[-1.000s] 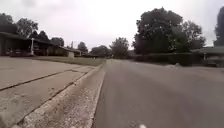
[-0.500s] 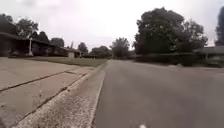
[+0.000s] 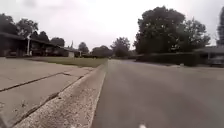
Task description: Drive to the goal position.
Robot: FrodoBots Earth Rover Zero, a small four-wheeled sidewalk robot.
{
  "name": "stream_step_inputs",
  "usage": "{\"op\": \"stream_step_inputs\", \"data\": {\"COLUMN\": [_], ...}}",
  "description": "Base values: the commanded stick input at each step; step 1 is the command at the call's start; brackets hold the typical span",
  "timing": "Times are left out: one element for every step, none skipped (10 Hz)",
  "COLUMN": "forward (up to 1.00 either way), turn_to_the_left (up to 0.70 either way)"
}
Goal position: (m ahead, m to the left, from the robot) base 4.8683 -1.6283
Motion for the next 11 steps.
{"op": "stream_step_inputs", "data": {"forward": [0.70, 0.70, 0.70, 0.70, 0.70, 0.70, 0.70, 0.70, 0.70, 0.70, 0.70], "turn_to_the_left": [0.00, 0.00, 0.00, 0.00, 0.00, 0.00, 0.00, 0.00, 0.00, 0.00, 0.00]}}
